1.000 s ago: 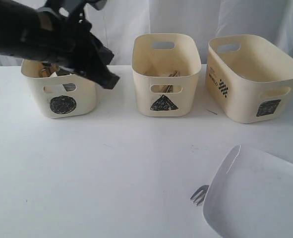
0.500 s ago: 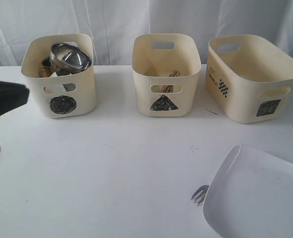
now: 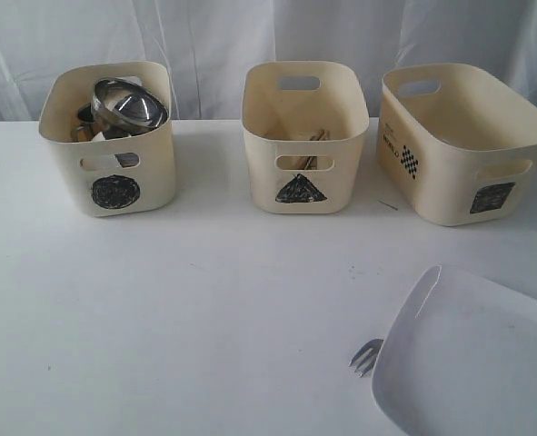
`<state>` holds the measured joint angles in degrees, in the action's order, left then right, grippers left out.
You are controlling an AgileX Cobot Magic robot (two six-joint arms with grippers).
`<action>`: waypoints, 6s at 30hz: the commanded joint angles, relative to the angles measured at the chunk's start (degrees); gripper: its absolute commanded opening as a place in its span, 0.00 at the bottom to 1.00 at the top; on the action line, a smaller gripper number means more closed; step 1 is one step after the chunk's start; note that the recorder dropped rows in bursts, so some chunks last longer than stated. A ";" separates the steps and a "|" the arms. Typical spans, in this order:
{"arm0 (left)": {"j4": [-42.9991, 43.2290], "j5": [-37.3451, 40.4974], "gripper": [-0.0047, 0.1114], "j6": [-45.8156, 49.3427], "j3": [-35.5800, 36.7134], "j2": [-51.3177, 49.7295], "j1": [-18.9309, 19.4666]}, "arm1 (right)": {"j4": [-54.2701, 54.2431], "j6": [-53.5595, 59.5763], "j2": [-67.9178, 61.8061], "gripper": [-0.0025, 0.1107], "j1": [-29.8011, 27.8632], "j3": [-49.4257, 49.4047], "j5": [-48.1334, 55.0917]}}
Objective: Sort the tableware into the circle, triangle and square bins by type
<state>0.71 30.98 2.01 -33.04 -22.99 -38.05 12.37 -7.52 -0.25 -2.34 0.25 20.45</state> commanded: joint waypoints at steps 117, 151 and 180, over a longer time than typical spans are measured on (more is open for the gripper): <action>-2.53 -29.63 0.04 -0.48 33.04 22.99 17.35 | -24.41 -18.23 0.25 0.02 -0.07 5.92 -47.79; -2.53 -29.63 0.04 -0.48 33.04 22.99 17.35 | -30.48 29.91 -61.40 0.02 1.47 55.75 29.65; -2.53 -29.63 0.04 -0.48 33.04 22.99 17.35 | -20.93 25.00 -99.51 0.02 14.63 58.57 17.20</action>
<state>-1.47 1.18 1.51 -0.22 -0.26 -20.85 -8.97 18.00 -98.79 12.06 58.72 38.24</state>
